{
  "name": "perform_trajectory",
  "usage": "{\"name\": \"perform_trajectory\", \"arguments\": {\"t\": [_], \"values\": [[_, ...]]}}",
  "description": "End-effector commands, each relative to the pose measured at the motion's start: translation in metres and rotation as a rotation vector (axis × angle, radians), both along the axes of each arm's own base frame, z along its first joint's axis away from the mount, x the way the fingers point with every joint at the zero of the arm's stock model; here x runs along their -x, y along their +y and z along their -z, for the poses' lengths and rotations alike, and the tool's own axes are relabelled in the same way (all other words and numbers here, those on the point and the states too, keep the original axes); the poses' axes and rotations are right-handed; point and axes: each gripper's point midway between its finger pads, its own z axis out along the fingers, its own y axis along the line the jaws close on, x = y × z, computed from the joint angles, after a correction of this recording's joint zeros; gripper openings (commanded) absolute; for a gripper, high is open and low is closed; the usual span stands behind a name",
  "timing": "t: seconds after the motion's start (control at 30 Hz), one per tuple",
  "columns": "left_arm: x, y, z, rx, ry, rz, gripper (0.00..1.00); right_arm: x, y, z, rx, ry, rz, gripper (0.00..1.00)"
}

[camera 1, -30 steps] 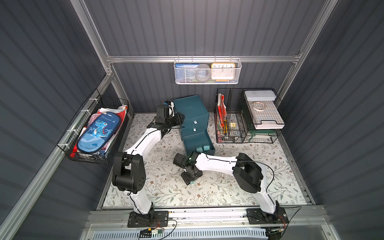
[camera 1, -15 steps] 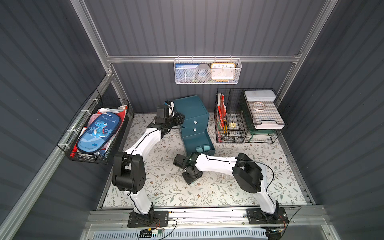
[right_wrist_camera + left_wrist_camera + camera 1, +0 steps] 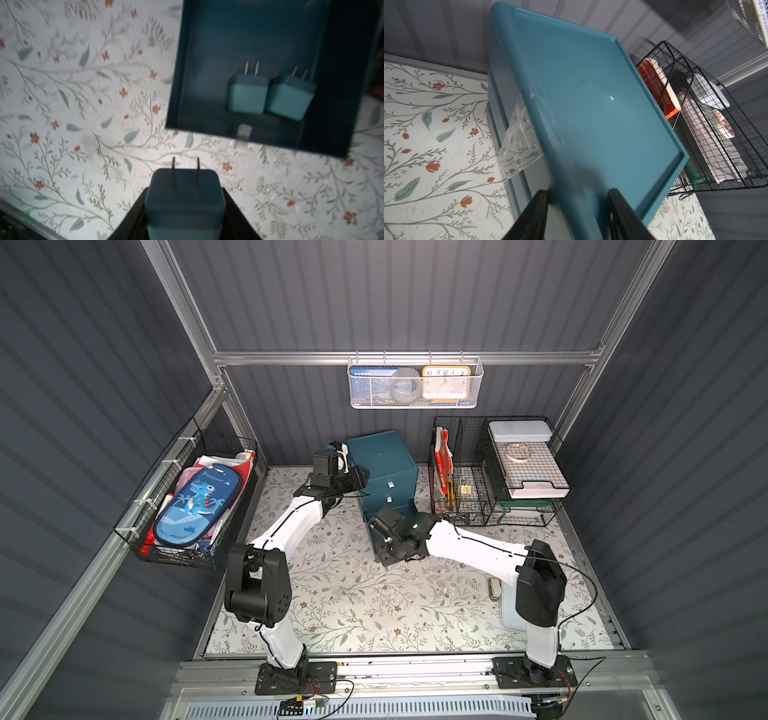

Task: Place the plugs into the drawer by color
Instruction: Place the plug in the drawer.

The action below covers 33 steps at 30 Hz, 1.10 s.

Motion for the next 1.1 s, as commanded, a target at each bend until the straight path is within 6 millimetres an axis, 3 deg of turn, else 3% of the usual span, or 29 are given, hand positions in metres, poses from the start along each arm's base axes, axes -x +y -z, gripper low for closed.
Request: {"name": "perform_trajectory", "arguments": {"t": [0.0,0.13,0.33,0.73,1.07], "values": [[0.042,-0.014,0.069,-0.062,0.239,0.094,0.50,-0.040,0.000,-0.009,-0.019,-0.150,0.024,0.34],[0.041,-0.014,0.072,-0.064,0.246,0.095,0.50,-0.072,0.006,-0.004,-0.028,-0.227,0.029,0.34],[0.041,-0.013,0.074,-0.068,0.247,0.090,0.50,-0.094,0.023,0.016,-0.028,-0.253,0.024,0.34],[0.040,-0.015,0.074,-0.061,0.248,0.100,0.50,-0.084,0.032,0.069,-0.035,-0.118,-0.023,0.36],[0.040,-0.014,0.075,-0.071,0.250,0.096,0.50,-0.078,0.033,0.084,-0.041,-0.068,-0.042,0.38]]}}
